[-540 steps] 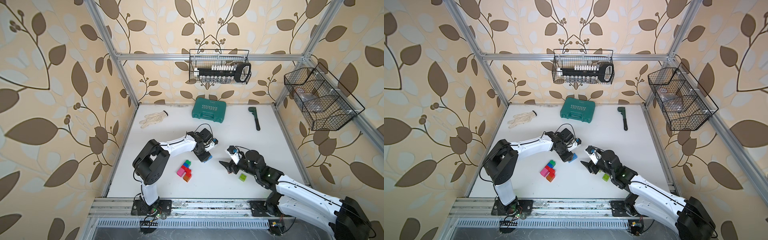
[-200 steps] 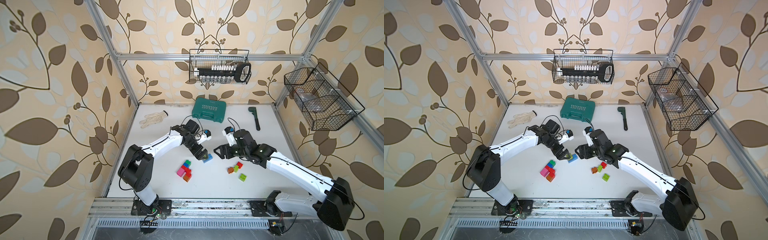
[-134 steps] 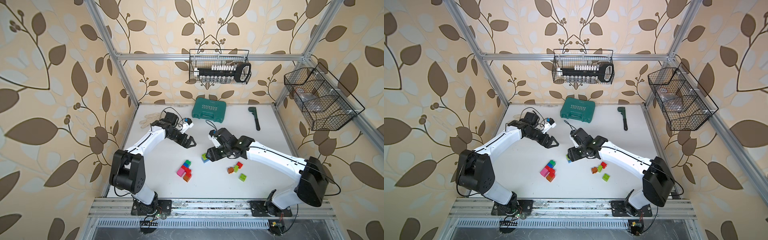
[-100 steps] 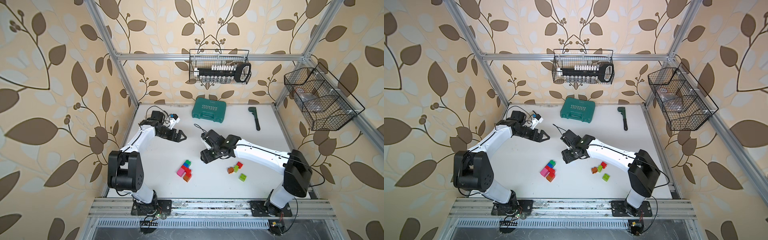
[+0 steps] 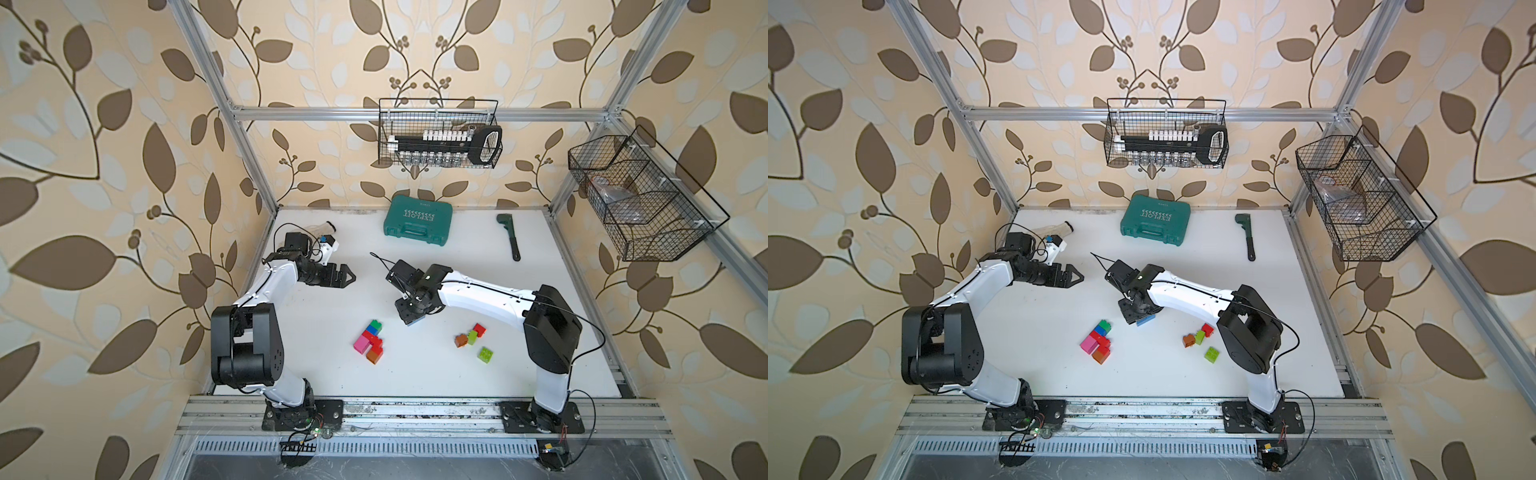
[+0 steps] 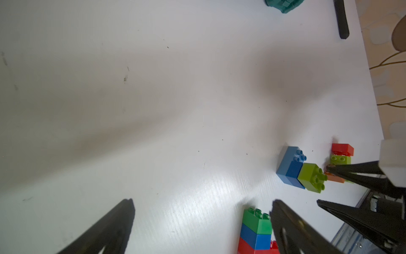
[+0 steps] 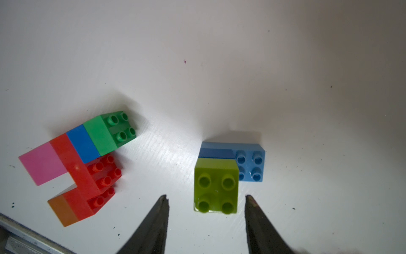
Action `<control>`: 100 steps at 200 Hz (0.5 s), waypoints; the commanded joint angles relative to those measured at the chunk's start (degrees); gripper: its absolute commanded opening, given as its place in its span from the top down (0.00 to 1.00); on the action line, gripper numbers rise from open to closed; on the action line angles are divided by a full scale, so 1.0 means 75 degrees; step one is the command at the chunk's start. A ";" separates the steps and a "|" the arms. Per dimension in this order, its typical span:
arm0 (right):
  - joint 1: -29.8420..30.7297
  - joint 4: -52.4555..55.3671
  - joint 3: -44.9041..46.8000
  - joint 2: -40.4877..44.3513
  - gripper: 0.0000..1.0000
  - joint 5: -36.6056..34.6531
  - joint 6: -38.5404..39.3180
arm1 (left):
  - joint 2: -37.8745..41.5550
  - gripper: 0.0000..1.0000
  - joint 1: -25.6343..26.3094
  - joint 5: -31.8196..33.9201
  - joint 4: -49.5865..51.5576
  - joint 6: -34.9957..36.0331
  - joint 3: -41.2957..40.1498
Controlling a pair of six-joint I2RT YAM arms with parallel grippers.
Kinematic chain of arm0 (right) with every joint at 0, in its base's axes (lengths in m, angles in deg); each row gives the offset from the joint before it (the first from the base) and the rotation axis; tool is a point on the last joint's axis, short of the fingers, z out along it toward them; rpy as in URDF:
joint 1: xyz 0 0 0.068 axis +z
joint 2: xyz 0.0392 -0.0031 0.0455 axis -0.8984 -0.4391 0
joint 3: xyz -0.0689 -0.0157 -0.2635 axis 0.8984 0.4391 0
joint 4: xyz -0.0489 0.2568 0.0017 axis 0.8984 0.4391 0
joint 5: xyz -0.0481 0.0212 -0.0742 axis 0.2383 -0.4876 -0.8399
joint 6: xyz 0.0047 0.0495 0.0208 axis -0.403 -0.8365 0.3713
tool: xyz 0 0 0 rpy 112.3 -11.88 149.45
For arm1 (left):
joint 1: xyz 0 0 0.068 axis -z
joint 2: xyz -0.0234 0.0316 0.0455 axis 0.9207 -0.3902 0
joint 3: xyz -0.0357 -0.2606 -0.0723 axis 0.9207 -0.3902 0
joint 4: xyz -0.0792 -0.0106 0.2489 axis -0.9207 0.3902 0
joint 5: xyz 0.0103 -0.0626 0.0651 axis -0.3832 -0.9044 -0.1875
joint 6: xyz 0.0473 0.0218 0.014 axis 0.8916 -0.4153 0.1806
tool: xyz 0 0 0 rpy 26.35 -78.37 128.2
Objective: Assemble the letter h with lego
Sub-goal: Adjust the lego brick at the center of the board.
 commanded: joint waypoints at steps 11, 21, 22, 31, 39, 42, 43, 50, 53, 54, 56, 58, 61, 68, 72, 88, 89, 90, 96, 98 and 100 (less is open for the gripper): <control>-0.0117 0.0228 -0.0297 -0.0327 0.58 0.0182 -0.0133 | 0.0331 0.01 -0.0078 -0.0317 -0.0115 -0.0087 -0.0029; -0.0119 0.0200 -0.0281 -0.0349 0.60 0.0198 -0.0161 | 0.0321 0.01 -0.0090 -0.0342 -0.0112 -0.0088 -0.0007; -0.0121 0.0197 -0.0275 -0.0350 0.61 0.0203 -0.0172 | 0.0320 0.01 -0.0088 -0.0342 -0.0103 -0.0088 0.0000; -0.0137 0.0153 -0.0257 -0.0363 0.62 0.0263 -0.0195 | 0.0320 0.01 -0.0097 -0.0353 -0.0073 -0.0088 0.0028; -0.0172 0.0146 -0.0257 -0.0406 0.64 0.0338 -0.0209 | 0.0325 0.01 -0.0114 -0.0366 -0.0047 -0.0073 0.0018; -0.0179 0.0155 -0.0267 -0.0429 0.64 0.0356 -0.0208 | 0.0331 0.01 -0.0120 -0.0376 -0.0057 -0.0069 0.0009; -0.0186 0.0157 -0.0269 -0.0437 0.65 0.0358 -0.0208 | 0.0337 0.01 -0.0114 -0.0377 -0.0057 -0.0084 0.0002; -0.0185 0.0202 -0.0259 -0.0487 0.67 0.0363 -0.0211 | 0.0343 0.01 -0.0127 -0.0400 -0.0080 -0.0053 -0.0026; -0.0182 0.0224 -0.0269 -0.0508 0.68 0.0346 -0.0226 | 0.0343 0.01 -0.0130 -0.0411 -0.0086 -0.0069 -0.0034; -0.0188 0.0232 -0.0264 -0.0512 0.68 0.0336 -0.0222 | 0.0343 0.01 -0.0125 -0.0412 -0.0084 -0.0067 -0.0037; -0.0183 0.0244 -0.0257 -0.0523 0.68 0.0328 -0.0228 | 0.0343 0.01 -0.0122 -0.0421 -0.0094 -0.0071 -0.0040; -0.0182 0.0250 -0.0243 -0.0526 0.68 0.0317 -0.0244 | 0.0343 0.01 -0.0124 -0.0423 -0.0102 -0.0066 -0.0040; -0.0182 0.0253 -0.0215 -0.0538 0.68 0.0308 -0.0251 | 0.0334 0.01 -0.0130 -0.0434 -0.0096 -0.0072 -0.0041; -0.0188 0.0226 -0.0139 -0.0539 0.69 0.0293 -0.0301 | 0.0323 0.01 -0.0137 -0.0447 -0.0084 -0.0067 -0.0019; -0.0189 0.0195 -0.0079 -0.0528 0.70 0.0296 -0.0328 | 0.0317 0.01 -0.0141 -0.0448 -0.0060 -0.0070 0.0000; -0.0182 0.0147 0.0074 -0.0527 0.75 0.0317 -0.0416 | 0.0331 0.01 -0.0157 -0.0448 -0.0023 -0.0078 0.0002; -0.0182 0.0147 0.0078 -0.0527 0.75 0.0315 -0.0417 | 0.0331 0.01 -0.0162 -0.0448 -0.0023 -0.0077 -0.0002; -0.0188 0.0141 0.0091 -0.0527 0.76 0.0315 -0.0417 | 0.0337 0.01 -0.0165 -0.0448 -0.0029 -0.0077 -0.0009; -0.0172 0.0125 0.0141 -0.0519 0.78 0.0295 -0.0446 | 0.0343 0.01 -0.0179 -0.0448 -0.0060 -0.0068 -0.0037; -0.0174 0.0123 0.0173 -0.0516 0.79 0.0280 -0.0454 | 0.0343 0.01 -0.0176 -0.0448 -0.0073 -0.0077 -0.0040; -0.0165 0.0117 0.0189 -0.0510 0.80 0.0255 -0.0459 | 0.0343 0.01 -0.0178 -0.0445 -0.0076 -0.0077 -0.0049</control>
